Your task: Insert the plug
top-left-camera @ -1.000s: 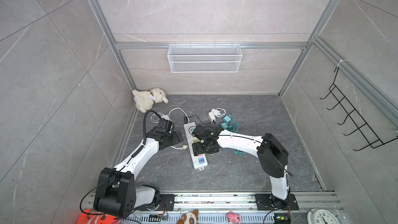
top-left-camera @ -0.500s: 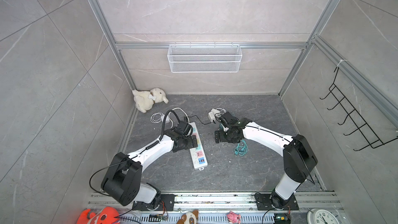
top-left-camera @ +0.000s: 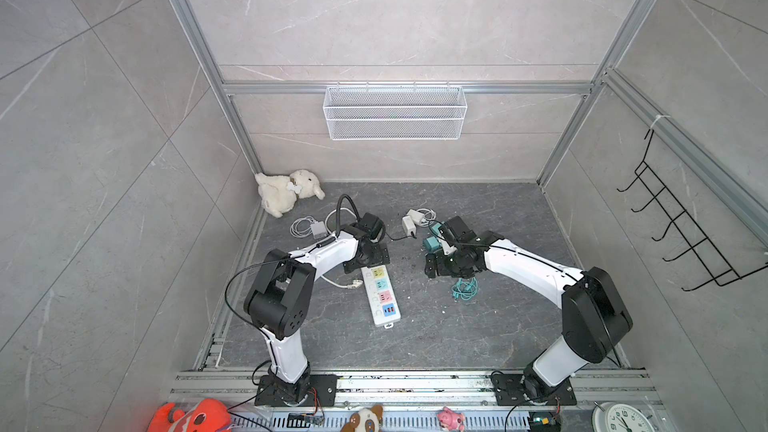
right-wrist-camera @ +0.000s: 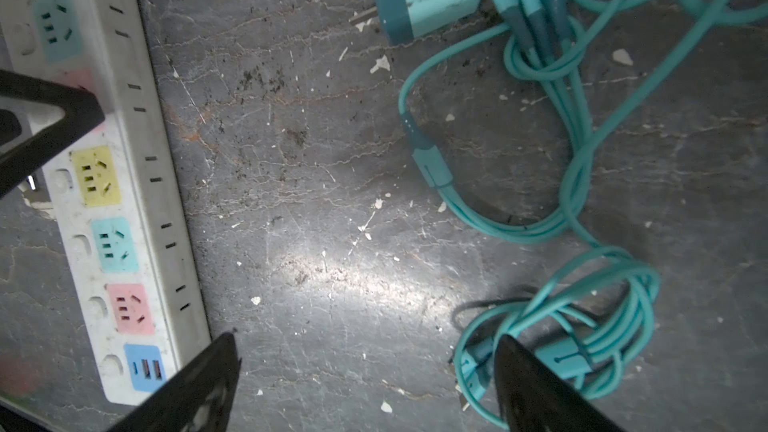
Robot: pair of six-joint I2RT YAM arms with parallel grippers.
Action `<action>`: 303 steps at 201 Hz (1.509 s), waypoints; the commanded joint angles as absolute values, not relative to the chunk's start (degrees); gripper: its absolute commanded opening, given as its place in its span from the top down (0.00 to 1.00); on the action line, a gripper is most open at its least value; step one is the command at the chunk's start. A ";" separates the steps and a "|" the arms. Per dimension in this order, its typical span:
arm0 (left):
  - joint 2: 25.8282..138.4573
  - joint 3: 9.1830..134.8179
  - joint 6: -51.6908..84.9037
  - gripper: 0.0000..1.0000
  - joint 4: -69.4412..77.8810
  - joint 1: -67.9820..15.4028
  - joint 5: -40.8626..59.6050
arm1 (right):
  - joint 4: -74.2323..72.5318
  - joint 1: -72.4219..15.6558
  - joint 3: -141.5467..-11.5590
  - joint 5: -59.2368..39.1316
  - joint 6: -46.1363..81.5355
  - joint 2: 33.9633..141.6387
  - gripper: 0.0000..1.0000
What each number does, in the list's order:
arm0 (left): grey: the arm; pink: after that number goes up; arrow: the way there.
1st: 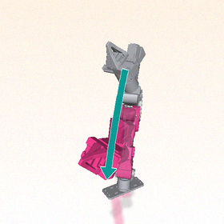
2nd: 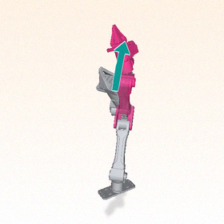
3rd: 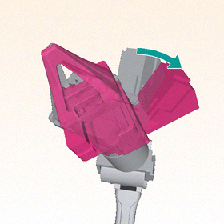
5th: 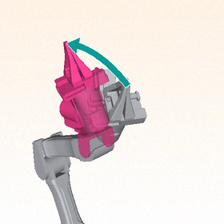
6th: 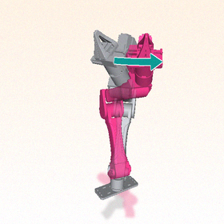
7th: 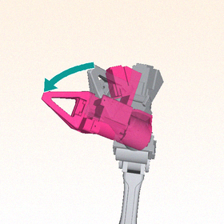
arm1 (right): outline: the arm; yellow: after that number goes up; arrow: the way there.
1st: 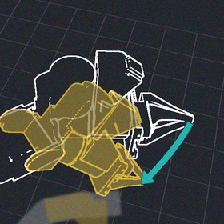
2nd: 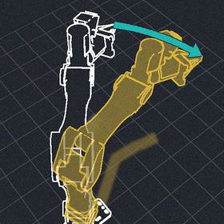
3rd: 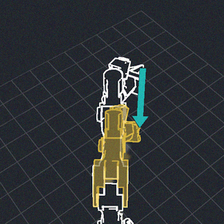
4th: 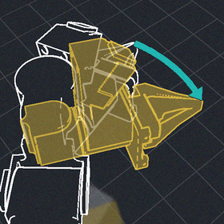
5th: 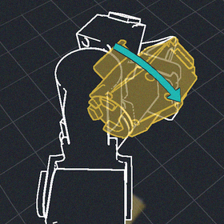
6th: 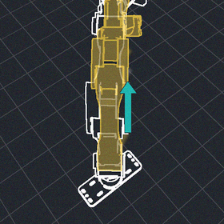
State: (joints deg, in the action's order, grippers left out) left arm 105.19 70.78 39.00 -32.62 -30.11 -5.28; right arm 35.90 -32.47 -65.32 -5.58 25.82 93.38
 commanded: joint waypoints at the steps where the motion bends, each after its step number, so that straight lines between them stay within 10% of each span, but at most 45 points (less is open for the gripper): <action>1: 106.83 73.68 38.63 0.00 -33.59 -29.70 -4.09 | 34.63 -31.94 -64.06 -7.07 23.41 91.32 0.04; 152: 112.70 82.26 9.66 0.18 -40.59 -34.22 1.17 | 33.46 -25.73 -58.78 -7.76 21.36 88.91 0.05; 303: 100.70 70.32 -19.76 0.14 -34.63 -39.73 18.18 | 36.51 -24.18 -54.70 -4.75 21.80 83.03 0.06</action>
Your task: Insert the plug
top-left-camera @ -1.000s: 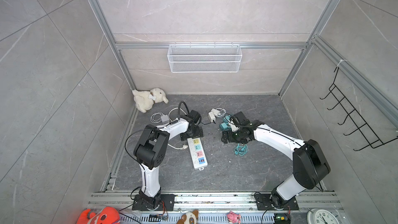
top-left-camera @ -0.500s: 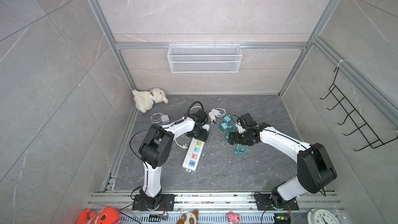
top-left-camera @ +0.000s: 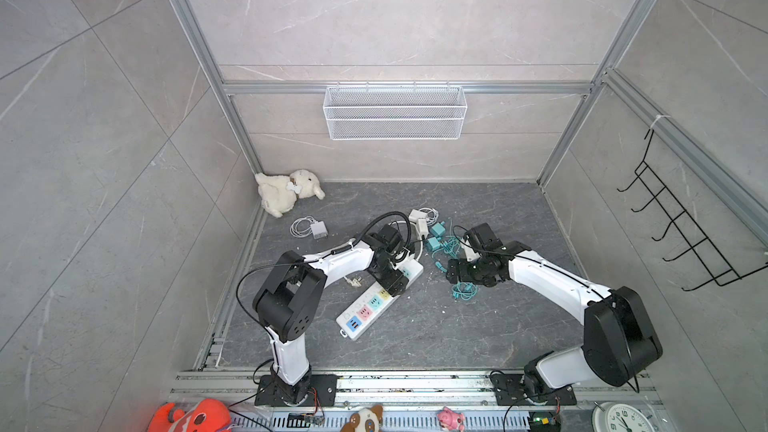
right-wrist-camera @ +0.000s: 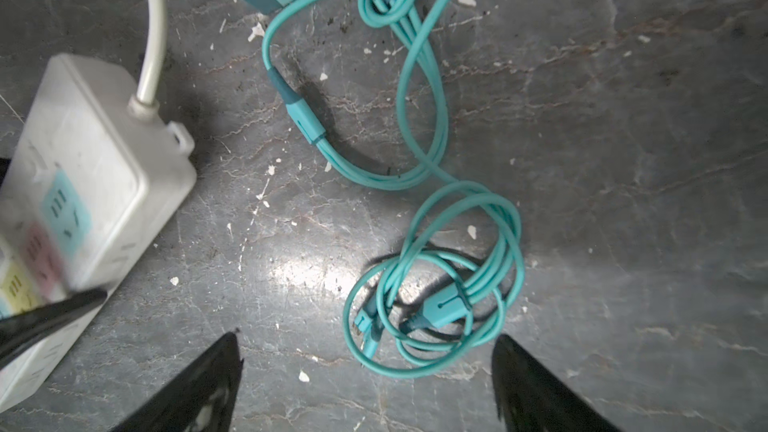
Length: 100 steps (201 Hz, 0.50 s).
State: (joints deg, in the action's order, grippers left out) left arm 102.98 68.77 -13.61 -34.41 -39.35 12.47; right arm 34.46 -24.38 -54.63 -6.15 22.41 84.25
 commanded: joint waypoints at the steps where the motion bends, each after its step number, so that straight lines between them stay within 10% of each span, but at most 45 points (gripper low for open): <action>1: 100.71 70.36 -19.81 0.14 -34.80 -39.73 18.27 | 36.54 -24.18 -54.73 -4.70 21.80 83.04 0.06; 100: 99.35 63.42 -18.15 0.14 -32.56 -48.57 11.61 | 38.05 -21.99 -60.68 -3.25 20.39 86.69 0.05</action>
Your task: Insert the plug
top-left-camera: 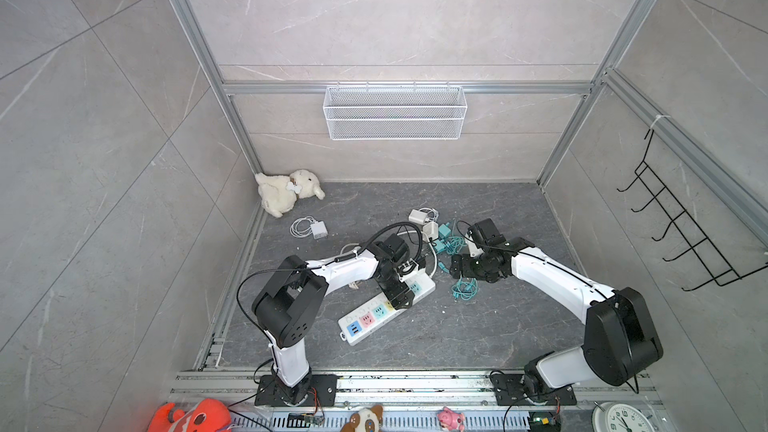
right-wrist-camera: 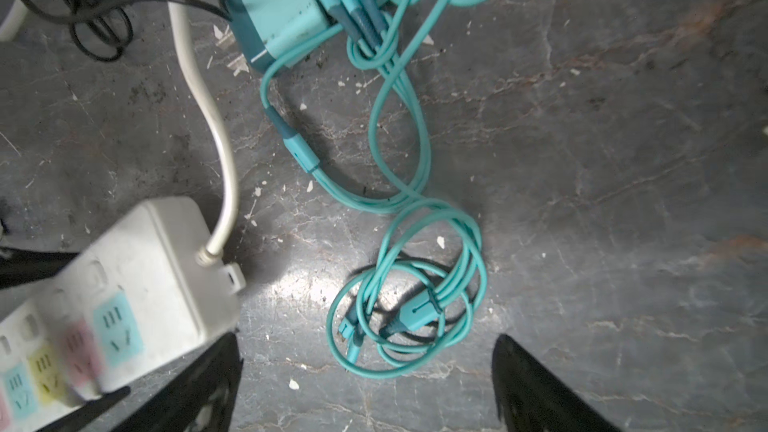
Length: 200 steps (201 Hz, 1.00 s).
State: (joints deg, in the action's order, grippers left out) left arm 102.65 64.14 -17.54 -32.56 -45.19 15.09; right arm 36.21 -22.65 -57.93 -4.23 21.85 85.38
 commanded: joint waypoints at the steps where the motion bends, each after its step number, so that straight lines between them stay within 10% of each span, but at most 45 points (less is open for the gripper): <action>1: 99.38 63.39 -18.08 0.14 -32.58 -48.67 11.25 | 38.01 -21.98 -60.84 -3.25 20.39 86.76 0.05; 200: 102.06 60.23 -24.18 0.00 -23.21 -53.62 -1.58 | 33.95 -18.73 -68.08 -7.29 20.48 94.04 0.07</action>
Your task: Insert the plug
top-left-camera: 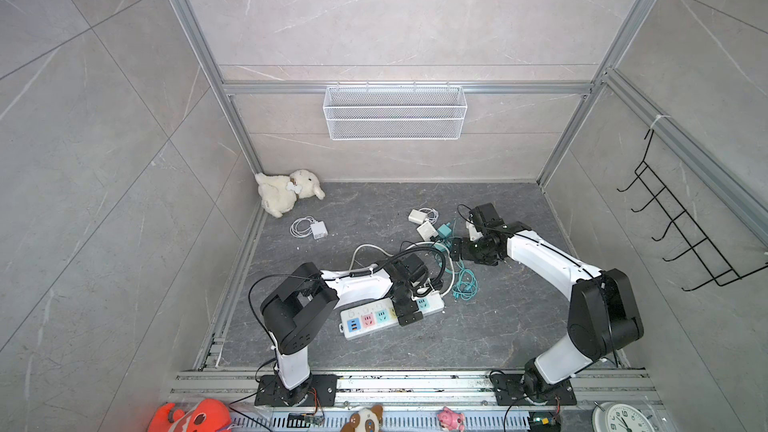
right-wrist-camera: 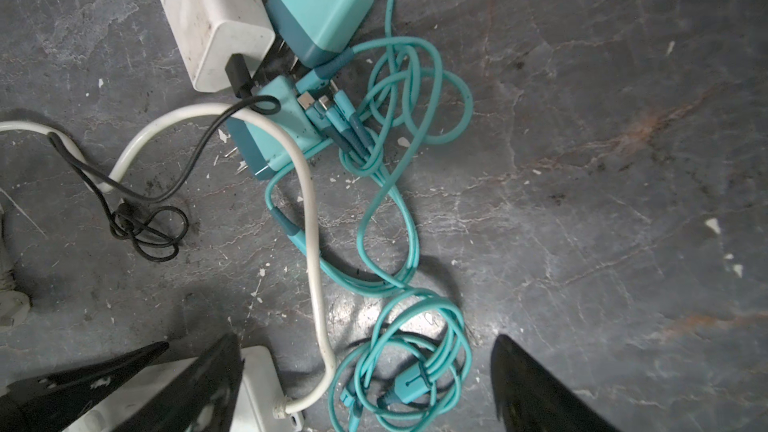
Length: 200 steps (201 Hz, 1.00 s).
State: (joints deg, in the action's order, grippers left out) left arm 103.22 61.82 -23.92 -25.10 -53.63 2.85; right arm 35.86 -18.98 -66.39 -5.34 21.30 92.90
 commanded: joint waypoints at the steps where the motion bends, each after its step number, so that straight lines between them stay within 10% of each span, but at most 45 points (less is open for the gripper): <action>1: 101.96 60.22 -24.18 0.00 -23.07 -53.62 -1.63 | 33.94 -18.72 -68.14 -7.29 20.48 94.04 0.07; 200: 85.08 58.24 -15.53 0.00 -14.10 -45.20 -5.35 | 27.45 -21.02 -90.62 -12.14 15.58 117.20 0.15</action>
State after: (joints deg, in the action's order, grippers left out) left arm 89.97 59.13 -20.84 -18.06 -48.62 -5.45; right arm 25.82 -19.88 -86.52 -13.72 19.33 114.21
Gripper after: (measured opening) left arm 0.996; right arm 0.850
